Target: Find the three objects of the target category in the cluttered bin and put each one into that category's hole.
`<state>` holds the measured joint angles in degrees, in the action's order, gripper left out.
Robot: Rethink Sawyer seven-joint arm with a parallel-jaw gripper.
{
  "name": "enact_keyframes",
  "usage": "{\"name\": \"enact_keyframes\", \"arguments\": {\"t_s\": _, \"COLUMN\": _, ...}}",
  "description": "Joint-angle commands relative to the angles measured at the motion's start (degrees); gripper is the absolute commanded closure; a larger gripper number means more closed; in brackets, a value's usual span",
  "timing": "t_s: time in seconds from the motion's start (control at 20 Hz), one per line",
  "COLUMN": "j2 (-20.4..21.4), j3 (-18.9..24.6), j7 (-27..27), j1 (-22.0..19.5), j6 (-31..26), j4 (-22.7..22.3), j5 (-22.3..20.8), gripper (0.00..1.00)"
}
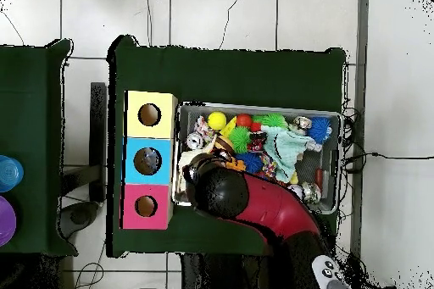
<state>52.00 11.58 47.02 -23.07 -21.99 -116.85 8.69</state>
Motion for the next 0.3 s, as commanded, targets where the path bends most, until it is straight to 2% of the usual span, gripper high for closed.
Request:
{"name": "enact_keyframes", "arguments": {"t_s": 0.05, "j2": 0.24, "j3": 5.03, "j7": 7.78, "j1": -1.83, "j6": 2.51, "j4": -3.55, "j5": -2.71, "gripper": 0.00}}
{"name": "enact_keyframes", "arguments": {"t_s": 0.3, "j2": 0.33, "j3": 4.33, "j7": 9.51, "j1": -1.35, "j6": 2.70, "j4": -3.52, "j5": -2.13, "gripper": 0.00}}
